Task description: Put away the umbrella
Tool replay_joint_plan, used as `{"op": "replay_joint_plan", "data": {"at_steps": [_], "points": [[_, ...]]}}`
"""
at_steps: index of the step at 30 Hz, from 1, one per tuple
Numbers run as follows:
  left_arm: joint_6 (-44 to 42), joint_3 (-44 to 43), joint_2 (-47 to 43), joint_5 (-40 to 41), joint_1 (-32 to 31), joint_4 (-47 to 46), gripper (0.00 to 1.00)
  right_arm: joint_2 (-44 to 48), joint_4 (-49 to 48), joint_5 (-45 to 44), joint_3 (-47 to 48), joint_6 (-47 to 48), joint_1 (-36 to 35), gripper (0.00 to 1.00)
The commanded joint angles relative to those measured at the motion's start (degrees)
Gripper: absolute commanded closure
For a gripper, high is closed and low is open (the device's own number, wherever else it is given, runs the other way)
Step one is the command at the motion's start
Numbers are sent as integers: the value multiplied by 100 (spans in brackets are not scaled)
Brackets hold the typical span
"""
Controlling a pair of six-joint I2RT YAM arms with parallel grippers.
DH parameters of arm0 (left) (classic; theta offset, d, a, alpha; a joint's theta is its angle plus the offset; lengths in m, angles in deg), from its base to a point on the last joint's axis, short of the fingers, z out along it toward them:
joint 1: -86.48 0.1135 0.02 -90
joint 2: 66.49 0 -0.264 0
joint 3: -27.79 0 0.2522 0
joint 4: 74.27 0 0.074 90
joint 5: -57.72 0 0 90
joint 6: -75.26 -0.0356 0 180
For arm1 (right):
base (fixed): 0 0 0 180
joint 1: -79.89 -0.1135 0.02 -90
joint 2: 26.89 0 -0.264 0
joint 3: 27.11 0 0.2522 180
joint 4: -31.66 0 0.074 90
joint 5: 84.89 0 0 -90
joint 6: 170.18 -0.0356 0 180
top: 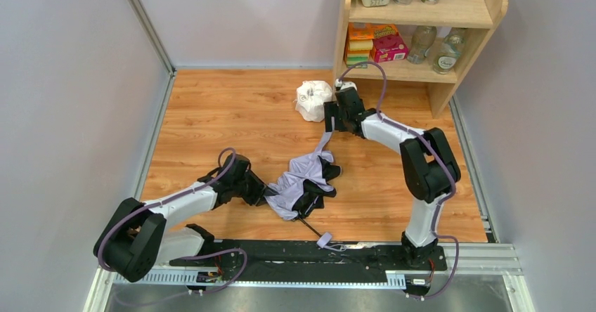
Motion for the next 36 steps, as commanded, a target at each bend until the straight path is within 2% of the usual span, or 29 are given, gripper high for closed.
{"op": "replay_joint_plan", "data": {"at_steps": [1,3,4,8,10,13,16,19,25,29,32,36], "points": [[-301,36,270,557,-23,1528,100,1204,1457,-448,-399,-87,-352,9],[-292,-25,340,531,-23,1625,100,2083,1317,-823,-1084,114,-868,0],[-301,-43,393,522,-23,1651,100,2540,1212,-1139,-1418,272,-1220,0],[-266,-87,498,513,-23,1731,100,3860,588,-1249,-2360,573,-2776,0],[-240,-96,499,557,-15,1827,100,4379,273,-488,-2651,336,-2928,0],[-134,-87,446,584,-23,1994,100,4847,-763,385,-3300,816,-3585,0],[-46,-148,472,584,-23,2135,100,4515,-1213,-218,-3364,1616,-4473,0],[15,-219,586,523,-23,2302,100,3909,-1740,-448,-3320,2074,-4931,2],[165,-306,920,321,-23,2372,100,2398,-1883,-1168,-2767,2629,-5363,7],[208,-500,965,363,-23,2609,100,1579,-1840,-1650,-2547,2507,-5372,12],[314,-571,851,408,-23,2750,100,965,-1664,-2432,-2345,2147,-5363,20],[498,-615,754,443,-23,2838,100,156,-935,-3102,-1967,1540,-5346,41]]}}
